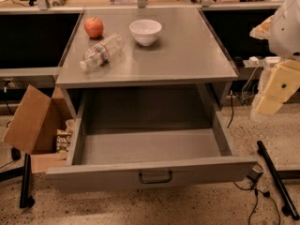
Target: Close top drawer
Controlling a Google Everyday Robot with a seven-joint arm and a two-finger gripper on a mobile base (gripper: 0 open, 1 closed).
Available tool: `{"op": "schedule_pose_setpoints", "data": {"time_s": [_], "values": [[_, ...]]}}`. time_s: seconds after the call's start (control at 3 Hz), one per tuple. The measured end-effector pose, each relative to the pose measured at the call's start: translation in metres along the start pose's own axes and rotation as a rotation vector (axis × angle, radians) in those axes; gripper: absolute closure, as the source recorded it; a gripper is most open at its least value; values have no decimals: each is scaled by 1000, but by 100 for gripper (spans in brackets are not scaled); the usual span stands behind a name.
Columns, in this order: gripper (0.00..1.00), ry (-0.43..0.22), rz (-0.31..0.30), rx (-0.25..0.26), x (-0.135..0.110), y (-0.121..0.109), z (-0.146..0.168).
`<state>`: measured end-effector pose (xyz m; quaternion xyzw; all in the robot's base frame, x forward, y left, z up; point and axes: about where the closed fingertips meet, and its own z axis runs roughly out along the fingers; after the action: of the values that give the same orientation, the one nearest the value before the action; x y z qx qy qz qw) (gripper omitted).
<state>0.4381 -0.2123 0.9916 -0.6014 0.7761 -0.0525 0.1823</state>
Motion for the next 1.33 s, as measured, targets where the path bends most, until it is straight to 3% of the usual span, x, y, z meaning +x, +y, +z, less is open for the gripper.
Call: {"op": "schedule_pose_setpoints", "data": {"time_s": [0.33,1.0,1.33], "values": [[0,0,0,0,0,0,0],[0,-6,-87,-45,-24,22,17],[0,-6,-87,-45,-24,22,17]]}}
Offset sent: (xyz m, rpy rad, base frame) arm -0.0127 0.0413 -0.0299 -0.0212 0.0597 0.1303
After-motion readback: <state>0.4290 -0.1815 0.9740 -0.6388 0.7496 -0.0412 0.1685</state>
